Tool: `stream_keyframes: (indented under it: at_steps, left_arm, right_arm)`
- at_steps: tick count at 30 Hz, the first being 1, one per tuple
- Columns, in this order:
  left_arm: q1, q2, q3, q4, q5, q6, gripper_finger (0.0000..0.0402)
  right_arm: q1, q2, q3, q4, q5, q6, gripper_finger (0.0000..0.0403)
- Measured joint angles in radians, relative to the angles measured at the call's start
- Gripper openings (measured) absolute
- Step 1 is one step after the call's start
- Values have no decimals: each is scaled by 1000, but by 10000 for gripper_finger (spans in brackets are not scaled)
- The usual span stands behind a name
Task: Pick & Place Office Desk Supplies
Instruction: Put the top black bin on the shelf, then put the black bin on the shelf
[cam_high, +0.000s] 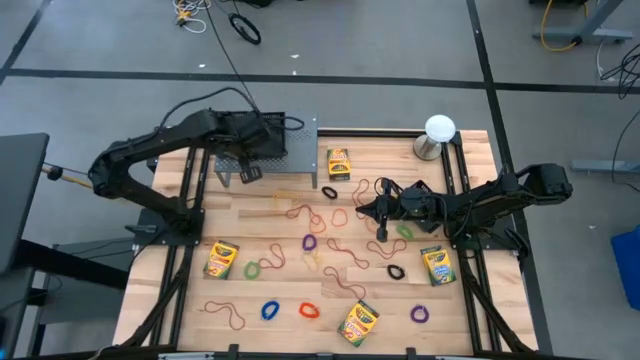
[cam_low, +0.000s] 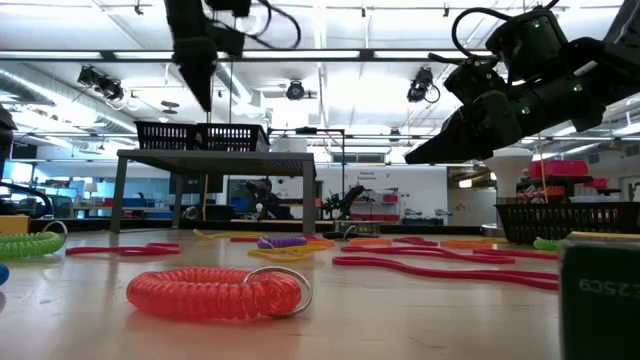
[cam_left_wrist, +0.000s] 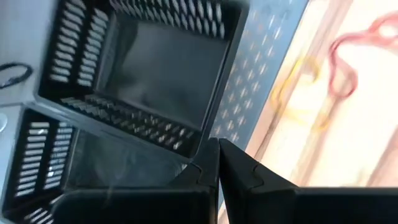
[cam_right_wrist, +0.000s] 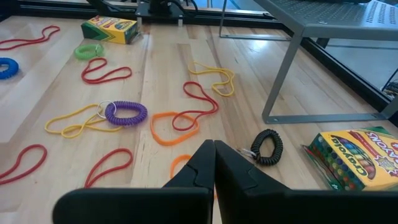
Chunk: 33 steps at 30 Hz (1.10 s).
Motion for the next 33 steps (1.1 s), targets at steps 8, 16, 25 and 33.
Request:
stream_keyframes:
  at_steps: [8, 16, 25, 33]
  left_arm:
    - [-19, -178, -269, 535, 266, -22, 8]
    - [-190, -184, -735, 1479, 339, -56, 8]
    - [-330, -34, -947, 2029, 332, -101, 9]
    - [-373, 52, -949, 2085, 332, -123, 15]
  right_arm:
    - [0, 0, 0, 0, 0, 9, 6]
    - [0, 0, 0, 14, 0, 80, 9]
    - [1, -162, 144, -601, 99, 287, 9]
    - [34, -201, 382, -1378, 178, 753, 17]
